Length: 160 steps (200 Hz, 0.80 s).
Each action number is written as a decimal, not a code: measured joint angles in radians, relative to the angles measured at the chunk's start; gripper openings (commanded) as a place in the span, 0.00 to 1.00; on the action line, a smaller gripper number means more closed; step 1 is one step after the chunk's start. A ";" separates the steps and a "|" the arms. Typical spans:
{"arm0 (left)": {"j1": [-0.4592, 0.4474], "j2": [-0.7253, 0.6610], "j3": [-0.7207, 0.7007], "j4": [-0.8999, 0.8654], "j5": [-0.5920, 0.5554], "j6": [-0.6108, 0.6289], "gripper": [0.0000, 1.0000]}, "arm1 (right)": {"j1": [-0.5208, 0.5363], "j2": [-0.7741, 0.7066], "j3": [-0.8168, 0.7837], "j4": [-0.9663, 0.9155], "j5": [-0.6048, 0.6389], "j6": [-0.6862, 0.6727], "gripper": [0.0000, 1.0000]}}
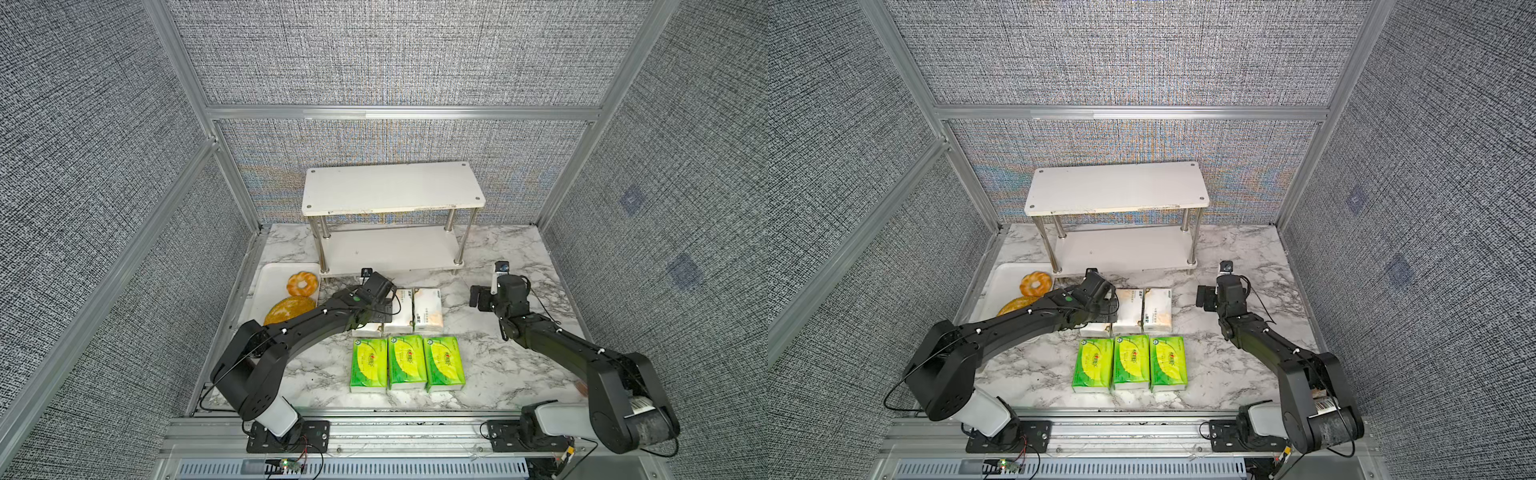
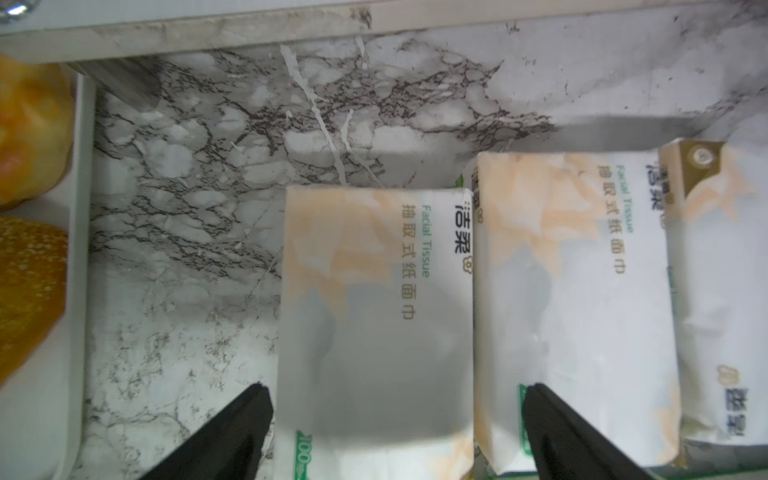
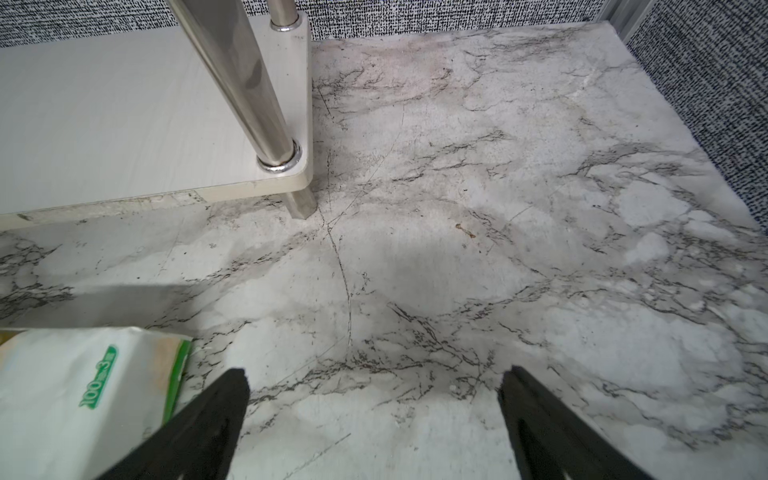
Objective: Place the tissue boxes on the shelf by color
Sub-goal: Pick up the box of tissues from the center of the board.
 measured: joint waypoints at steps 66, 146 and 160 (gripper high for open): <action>-0.014 0.041 0.006 -0.009 -0.037 -0.014 0.99 | 0.000 -0.010 -0.015 -0.008 -0.005 0.018 0.99; -0.016 0.039 -0.023 -0.014 -0.067 -0.014 0.99 | -0.001 0.001 -0.015 -0.008 -0.027 0.031 0.99; -0.016 0.040 -0.037 -0.008 -0.060 -0.014 0.99 | -0.002 0.001 -0.015 -0.008 -0.026 0.031 0.99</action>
